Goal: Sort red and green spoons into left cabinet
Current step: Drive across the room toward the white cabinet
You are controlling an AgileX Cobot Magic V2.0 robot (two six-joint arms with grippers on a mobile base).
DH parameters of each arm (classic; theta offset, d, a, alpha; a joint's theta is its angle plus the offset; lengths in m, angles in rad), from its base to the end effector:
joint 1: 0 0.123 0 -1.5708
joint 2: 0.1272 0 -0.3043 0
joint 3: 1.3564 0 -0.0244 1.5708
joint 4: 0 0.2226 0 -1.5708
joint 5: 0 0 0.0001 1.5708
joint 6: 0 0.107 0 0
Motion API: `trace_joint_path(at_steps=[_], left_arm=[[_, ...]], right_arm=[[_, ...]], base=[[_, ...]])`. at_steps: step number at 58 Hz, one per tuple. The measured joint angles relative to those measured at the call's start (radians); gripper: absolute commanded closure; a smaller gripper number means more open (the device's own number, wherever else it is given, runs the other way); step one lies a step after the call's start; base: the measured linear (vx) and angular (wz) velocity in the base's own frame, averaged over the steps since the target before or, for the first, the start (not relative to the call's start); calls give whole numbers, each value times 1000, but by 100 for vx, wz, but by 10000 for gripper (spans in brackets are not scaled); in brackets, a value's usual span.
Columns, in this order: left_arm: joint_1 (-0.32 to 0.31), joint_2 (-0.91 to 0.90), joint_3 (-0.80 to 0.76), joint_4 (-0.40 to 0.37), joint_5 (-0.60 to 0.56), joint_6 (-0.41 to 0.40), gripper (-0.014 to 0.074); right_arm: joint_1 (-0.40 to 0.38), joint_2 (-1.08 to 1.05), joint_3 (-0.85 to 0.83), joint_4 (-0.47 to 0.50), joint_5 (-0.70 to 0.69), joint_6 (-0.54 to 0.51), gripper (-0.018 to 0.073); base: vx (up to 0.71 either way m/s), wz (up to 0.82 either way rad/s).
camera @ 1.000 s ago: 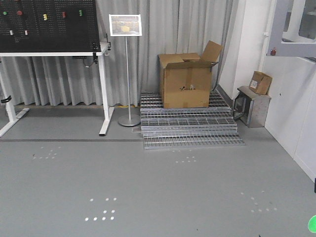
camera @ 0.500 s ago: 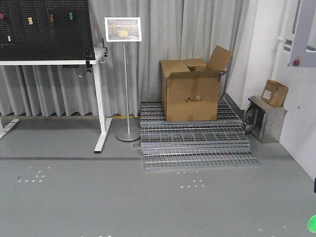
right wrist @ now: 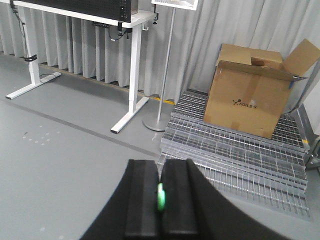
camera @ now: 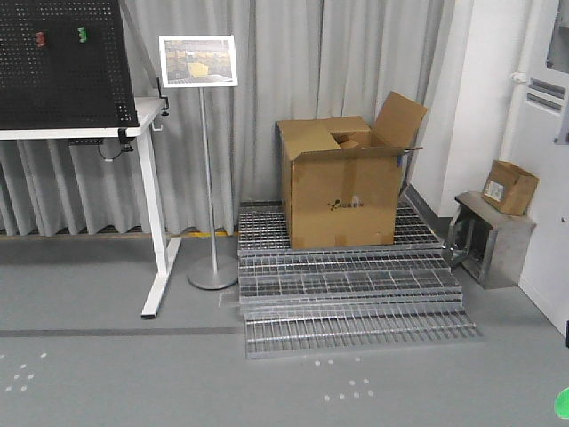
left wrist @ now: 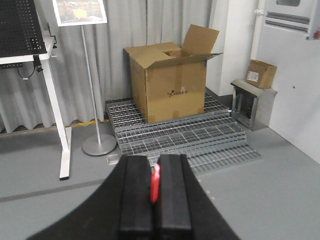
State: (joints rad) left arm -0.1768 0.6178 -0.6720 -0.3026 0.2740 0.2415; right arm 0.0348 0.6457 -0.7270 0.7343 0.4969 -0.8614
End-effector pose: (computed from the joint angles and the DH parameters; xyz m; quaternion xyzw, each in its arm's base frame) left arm 0.0960 -0.0260 0.3719 0.0739 0.7447 -0.1051 0.6549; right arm 0.0953 0.0376 0.3752 -0.1873 0.7521 0.0774 0.6271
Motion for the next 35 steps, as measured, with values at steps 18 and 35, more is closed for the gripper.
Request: trace_joint_path(at_steps=[18,35], left_arm=[[0,0,0,0,0,0,600],[0,0,0,0,0,0,600]], right_arm=[[0,0,0,0,0,0,562],[0,0,0,0,0,0,562]], base=[[57,7],[56,-1]])
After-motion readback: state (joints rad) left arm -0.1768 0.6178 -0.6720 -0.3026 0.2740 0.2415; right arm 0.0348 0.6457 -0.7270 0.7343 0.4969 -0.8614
